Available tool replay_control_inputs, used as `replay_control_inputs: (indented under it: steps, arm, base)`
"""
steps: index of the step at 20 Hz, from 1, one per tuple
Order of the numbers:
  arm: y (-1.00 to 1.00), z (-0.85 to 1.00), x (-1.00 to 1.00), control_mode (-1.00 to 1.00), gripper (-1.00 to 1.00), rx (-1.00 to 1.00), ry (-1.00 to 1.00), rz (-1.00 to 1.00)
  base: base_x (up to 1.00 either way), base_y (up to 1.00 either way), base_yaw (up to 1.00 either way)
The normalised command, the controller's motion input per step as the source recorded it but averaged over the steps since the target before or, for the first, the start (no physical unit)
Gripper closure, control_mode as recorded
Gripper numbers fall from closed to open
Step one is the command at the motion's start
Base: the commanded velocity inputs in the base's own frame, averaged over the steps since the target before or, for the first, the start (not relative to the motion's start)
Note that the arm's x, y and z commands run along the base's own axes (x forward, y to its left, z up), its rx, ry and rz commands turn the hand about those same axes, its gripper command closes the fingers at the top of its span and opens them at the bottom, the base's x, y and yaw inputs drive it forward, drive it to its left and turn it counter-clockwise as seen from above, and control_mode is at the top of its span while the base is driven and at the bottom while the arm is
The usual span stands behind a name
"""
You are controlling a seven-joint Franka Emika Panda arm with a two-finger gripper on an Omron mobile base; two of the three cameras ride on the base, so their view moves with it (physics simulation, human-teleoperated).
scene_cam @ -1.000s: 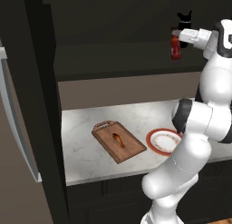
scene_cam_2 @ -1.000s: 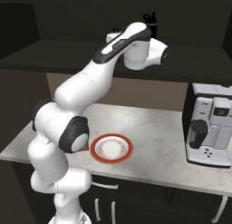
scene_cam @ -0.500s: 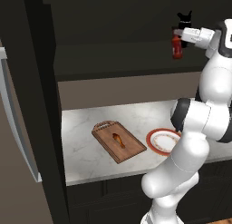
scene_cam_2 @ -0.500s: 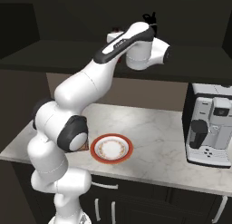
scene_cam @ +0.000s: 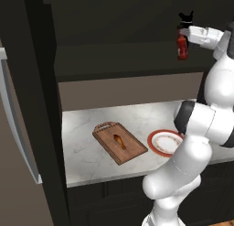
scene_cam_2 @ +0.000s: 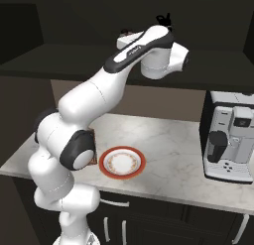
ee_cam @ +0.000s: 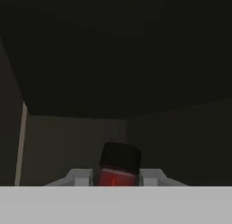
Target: Pick the chicken drumstick from the plate and place it on the cutting board. Then pick the condiment bottle from the cabinet and place it next to the cutting board.
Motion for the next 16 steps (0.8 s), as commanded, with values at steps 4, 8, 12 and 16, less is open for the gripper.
replay_control_inputs:
  steps: [4,8,12,16]
  arm:
    - [0.08,0.05,-0.31,-1.0,1.0,0.0,-0.02,0.02]
    - [0.13,0.01,-0.35,-1.0,1.0,0.0,0.0,0.0]
    - [0.11,0.0,-0.38,-1.0,1.0,0.0,0.0,0.0]
    - [0.08,0.0,-0.46,-1.0,1.0,0.0,0.0,0.0]
  base:
    - [0.0,0.0,0.0]
    - [0.0,0.0,0.0]
    - [0.0,0.0,0.0]
    - [0.0,0.0,0.0]
